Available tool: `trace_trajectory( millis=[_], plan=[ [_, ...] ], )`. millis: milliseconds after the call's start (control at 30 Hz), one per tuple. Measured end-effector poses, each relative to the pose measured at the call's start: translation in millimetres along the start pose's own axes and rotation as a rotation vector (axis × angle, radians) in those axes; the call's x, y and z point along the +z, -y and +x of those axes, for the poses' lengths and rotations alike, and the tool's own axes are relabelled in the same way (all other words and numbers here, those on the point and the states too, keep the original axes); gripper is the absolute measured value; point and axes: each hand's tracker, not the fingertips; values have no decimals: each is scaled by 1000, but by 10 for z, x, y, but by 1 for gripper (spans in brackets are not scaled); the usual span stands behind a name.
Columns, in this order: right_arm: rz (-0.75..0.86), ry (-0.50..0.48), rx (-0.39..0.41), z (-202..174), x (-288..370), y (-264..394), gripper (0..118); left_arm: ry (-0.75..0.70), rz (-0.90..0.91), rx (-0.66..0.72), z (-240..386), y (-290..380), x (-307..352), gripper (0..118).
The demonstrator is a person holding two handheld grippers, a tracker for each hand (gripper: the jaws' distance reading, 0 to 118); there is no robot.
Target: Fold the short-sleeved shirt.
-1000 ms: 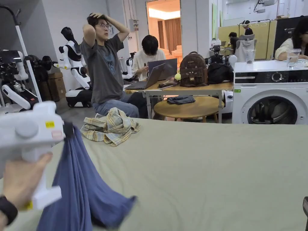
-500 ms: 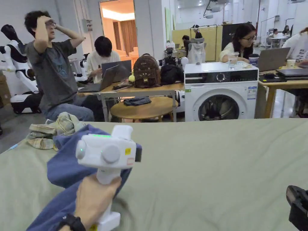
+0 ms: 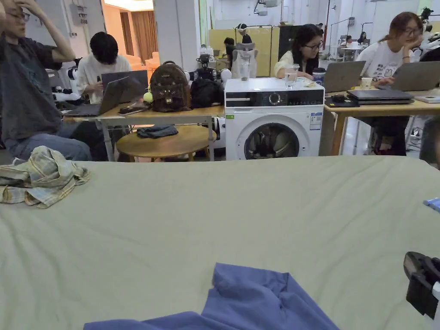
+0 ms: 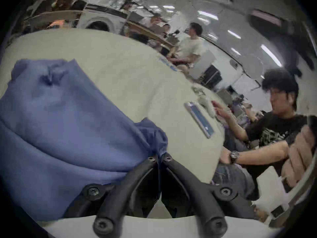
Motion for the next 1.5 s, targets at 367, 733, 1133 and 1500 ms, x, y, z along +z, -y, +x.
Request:
trace_trajectory(
  millis=[367,733,1133,1500],
  plan=[
    [2,-121,5,-419,-154,-84,0,-409,353,-206,-425,-618,1841,51],
    [-93,-218,61,-710,-281,141,0,-852,579,-153,-1139,-488,3572,0],
    [-140,-243,53,-700,-336,185,0,-608,200,276,-2225,-381,3477,44],
    [-198,-178,95,-378,-252,237,0,-635,11,470,-3141,-309,2906,49]
  ],
)
